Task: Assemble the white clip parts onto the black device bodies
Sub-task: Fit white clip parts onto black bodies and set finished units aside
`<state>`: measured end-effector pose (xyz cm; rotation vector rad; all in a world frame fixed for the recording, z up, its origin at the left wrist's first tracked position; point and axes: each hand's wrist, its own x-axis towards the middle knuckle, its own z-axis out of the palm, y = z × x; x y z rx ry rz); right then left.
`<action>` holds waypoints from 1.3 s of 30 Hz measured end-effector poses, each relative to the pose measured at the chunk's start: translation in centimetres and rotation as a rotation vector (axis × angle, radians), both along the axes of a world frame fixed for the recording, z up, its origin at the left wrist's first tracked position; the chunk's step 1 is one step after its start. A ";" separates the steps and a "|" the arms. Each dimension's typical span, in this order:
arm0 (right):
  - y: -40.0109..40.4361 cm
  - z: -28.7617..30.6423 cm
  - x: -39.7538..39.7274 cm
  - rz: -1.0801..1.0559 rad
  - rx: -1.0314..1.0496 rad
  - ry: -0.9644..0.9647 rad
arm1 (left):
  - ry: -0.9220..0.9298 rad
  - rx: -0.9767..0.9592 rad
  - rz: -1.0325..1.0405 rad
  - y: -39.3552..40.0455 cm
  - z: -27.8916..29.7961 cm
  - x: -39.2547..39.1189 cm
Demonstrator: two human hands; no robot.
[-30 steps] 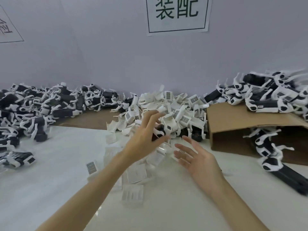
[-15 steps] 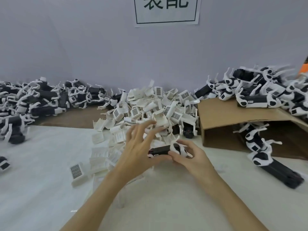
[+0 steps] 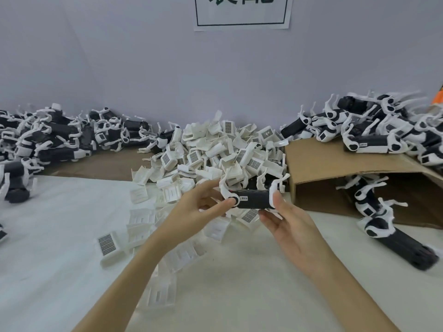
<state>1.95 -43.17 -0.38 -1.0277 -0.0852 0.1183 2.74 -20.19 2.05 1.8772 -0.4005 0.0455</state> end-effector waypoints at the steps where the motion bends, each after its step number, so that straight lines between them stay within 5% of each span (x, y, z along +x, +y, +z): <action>1: 0.0 0.0 -0.2 0.004 -0.031 -0.026 | 0.022 -0.042 -0.032 0.1 0.2 -0.2; 6: 0.2 0.7 -1.0 0.039 -0.135 -0.136 | -0.001 -0.132 -0.059 1.0 0.2 -0.2; 10: -1.2 1.4 -1.4 0.366 0.024 -0.058 | 0.008 -0.158 -0.149 1.9 0.2 0.2; 16: -2.2 1.4 -1.4 0.467 0.178 0.023 | -0.049 0.002 -0.217 2.3 0.3 0.3; 22: -1.0 1.2 -1.3 0.195 -0.109 0.129 | -0.059 0.196 -0.397 2.6 0.2 0.1; 28: -0.5 0.5 -1.0 0.013 -0.093 -0.051 | 0.282 -0.319 -0.190 1.0 -0.6 0.3; 32: 0.0 -0.1 -0.9 -0.018 -0.208 -0.156 | 0.128 -0.048 -0.072 -0.3 -0.3 -0.2; 39: 0.1 -0.2 -1.2 -0.036 -0.337 -0.226 | 0.104 -0.219 -0.097 0.0 0.1 -0.6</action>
